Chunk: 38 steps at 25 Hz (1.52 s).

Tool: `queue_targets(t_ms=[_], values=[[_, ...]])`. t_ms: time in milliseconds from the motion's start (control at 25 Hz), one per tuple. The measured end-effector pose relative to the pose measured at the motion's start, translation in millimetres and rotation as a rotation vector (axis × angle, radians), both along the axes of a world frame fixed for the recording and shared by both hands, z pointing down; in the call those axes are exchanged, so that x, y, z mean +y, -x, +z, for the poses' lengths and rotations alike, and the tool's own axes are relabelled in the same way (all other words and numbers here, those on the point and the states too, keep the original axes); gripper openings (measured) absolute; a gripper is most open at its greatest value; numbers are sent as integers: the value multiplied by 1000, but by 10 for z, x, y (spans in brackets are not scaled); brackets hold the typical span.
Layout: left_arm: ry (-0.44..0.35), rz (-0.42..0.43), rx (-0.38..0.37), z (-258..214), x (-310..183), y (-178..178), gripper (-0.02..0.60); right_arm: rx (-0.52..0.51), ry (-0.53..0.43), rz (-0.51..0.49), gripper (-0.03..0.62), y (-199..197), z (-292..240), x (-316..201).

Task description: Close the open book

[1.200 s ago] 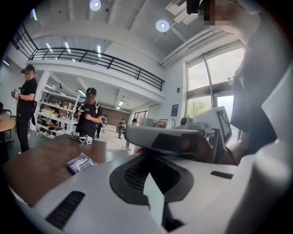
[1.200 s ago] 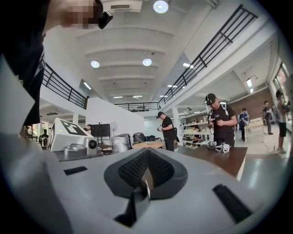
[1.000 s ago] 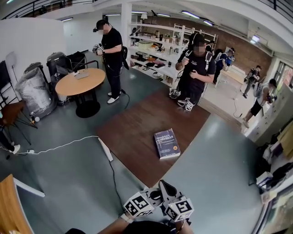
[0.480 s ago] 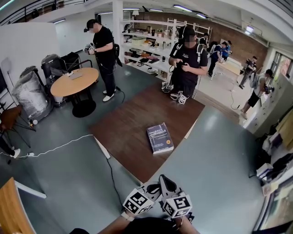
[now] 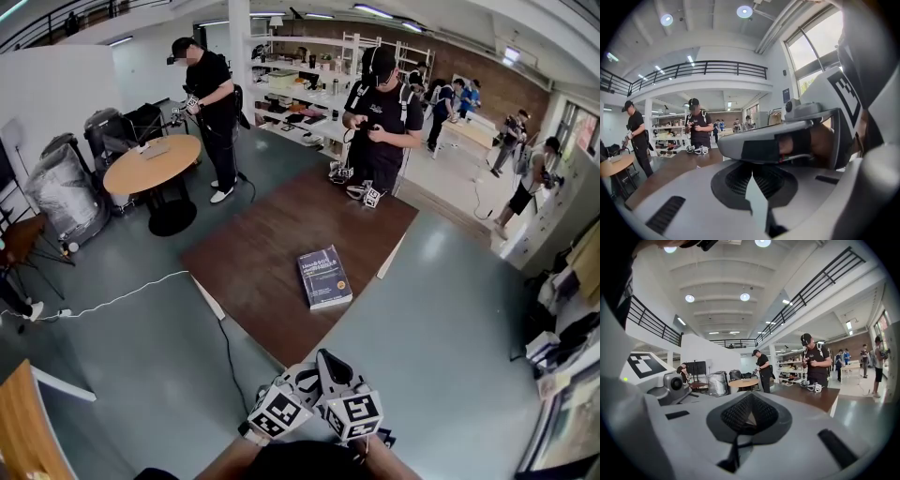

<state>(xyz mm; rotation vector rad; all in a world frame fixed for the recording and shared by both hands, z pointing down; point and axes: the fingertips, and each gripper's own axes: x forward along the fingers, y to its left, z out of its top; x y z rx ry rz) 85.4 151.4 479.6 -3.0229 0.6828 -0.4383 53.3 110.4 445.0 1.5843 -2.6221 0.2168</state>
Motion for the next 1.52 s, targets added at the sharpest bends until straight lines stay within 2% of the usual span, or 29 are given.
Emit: queue_targets(t_ms=[280,560,800,880,1080,1280,1520], values=[[-51,39,-46,13,-9,49,3,-35,7,-47,-14,60,-16,-8],[-35,36,-40,62,15,107,3,-35,19,-70,-14,126,31,25],[76,-10,14,98,0,109,3,-27,36,-108,-14,128,111,35],[88,-14,31,84,-2,112,3,-37,29,-123,-14,114,86,46],[79,-64,59,1,-127,240,3,-60,24,-50,-14,-135,63,22],[123,-123,112,-25,-256,417,3,-78,54,3,-14,-429,122,24],[162,-140,176,-62,-316,481,3,-59,88,35,-14,-604,254,101]])
